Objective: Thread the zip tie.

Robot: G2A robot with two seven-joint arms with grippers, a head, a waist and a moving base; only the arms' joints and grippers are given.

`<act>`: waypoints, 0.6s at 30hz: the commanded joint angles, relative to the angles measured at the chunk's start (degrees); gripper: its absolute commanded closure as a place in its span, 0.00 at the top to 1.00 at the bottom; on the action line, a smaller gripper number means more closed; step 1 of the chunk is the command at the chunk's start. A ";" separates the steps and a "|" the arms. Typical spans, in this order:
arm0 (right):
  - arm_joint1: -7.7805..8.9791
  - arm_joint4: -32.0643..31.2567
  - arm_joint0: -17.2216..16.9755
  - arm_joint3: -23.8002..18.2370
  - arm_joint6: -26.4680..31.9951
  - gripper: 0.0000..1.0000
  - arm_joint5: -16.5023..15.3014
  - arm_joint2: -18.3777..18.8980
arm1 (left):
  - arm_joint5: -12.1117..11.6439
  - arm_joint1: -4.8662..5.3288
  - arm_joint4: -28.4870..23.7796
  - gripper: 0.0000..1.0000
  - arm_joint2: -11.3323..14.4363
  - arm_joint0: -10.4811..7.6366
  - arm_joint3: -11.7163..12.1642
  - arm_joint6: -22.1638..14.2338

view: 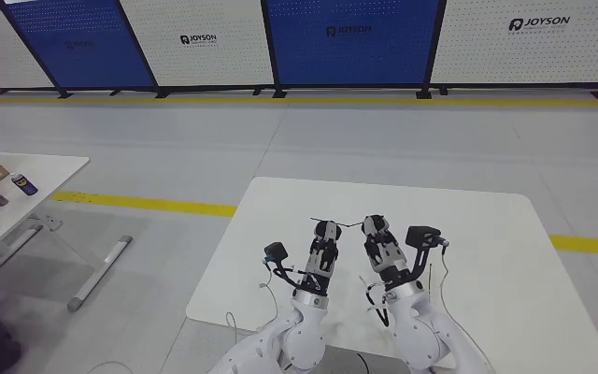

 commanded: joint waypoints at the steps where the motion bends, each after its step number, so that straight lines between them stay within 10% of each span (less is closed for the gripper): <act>1: -0.14 0.03 0.11 0.09 0.13 0.00 -0.20 -0.11 | 0.00 0.00 0.00 0.00 0.00 0.00 0.00 0.00; 18: -1.53 0.97 0.35 2.41 -0.33 0.00 -0.60 -1.13 | 0.00 0.00 0.00 0.00 0.00 0.00 0.00 0.00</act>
